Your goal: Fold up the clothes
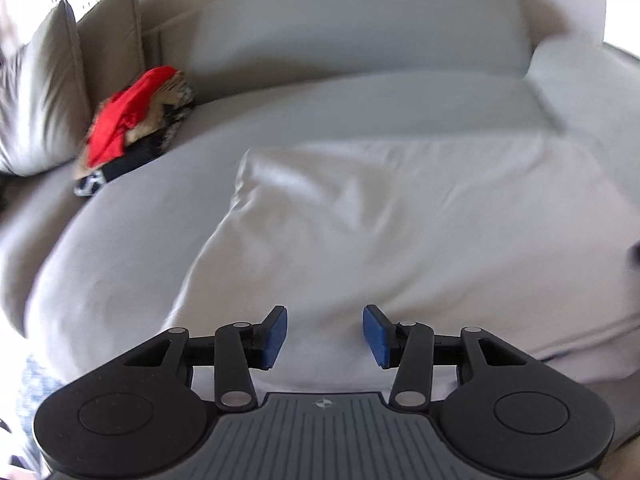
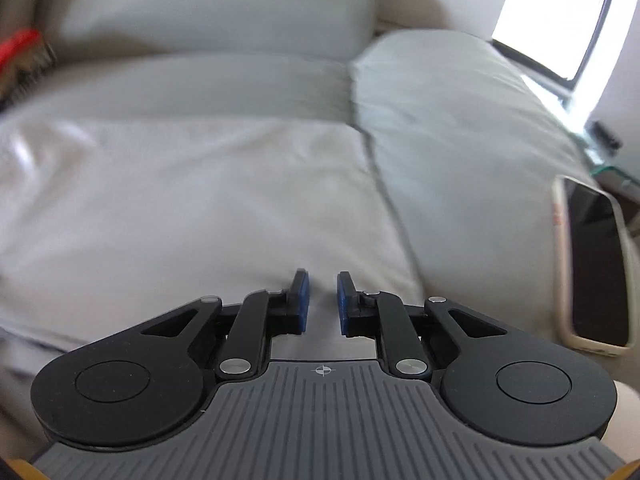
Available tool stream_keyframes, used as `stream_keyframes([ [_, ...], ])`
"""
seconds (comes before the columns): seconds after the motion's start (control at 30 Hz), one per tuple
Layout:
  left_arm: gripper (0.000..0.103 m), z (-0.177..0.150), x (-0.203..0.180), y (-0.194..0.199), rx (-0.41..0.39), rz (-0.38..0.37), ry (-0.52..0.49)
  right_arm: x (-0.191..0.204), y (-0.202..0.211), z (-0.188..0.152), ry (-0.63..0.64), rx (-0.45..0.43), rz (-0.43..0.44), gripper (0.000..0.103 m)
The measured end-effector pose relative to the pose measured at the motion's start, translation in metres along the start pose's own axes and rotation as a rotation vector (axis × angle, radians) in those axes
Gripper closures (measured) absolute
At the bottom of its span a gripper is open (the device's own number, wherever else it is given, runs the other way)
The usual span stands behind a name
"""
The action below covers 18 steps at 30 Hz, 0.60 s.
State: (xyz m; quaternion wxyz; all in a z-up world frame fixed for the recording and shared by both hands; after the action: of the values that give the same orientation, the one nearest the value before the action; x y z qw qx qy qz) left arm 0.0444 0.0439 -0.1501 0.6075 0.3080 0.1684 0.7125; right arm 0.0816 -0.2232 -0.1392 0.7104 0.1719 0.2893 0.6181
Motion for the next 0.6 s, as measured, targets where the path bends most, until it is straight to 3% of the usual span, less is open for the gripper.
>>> stream_keyframes([
  [0.13, 0.052, -0.002, 0.018, 0.0, 0.037, 0.035, 0.005, -0.041, -0.017, -0.019, -0.088, 0.108, -0.122, 0.087],
  [0.2, 0.052, -0.003, 0.026, 0.002, 0.06, 0.045, 0.026, -0.059, -0.012, -0.023, -0.164, 0.129, -0.107, 0.088],
  [0.27, 0.052, -0.003, 0.033, 0.005, 0.082, 0.057, 0.041, -0.063, 0.0, -0.017, -0.193, 0.104, -0.107, 0.086],
  [0.33, 0.054, -0.002, 0.037, 0.01, 0.085, 0.083, 0.041, -0.062, 0.01, -0.008, -0.2, 0.052, -0.102, 0.076],
  [0.43, 0.054, 0.002, 0.04, 0.02, 0.05, 0.068, 0.058, -0.04, 0.024, 0.01, -0.176, -0.011, -0.015, 0.073],
  [0.6, 0.054, 0.007, 0.032, 0.029, -0.016, -0.003, 0.102, 0.009, 0.037, 0.016, -0.12, -0.03, 0.172, 0.073],
])
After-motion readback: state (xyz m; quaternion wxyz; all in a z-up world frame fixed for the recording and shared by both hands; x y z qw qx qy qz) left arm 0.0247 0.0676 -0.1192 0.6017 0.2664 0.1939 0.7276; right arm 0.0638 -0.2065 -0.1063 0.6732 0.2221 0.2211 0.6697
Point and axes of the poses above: each gripper's, at about its wrist camera, not at the fingertips, and y roughly against the way its jaws point, x to its left, z to its top, the point moved 6 cm from there along -y, roughly the way its jaws point, and after that the axes turned 11 degrees about -x, right-handed, at the moved point
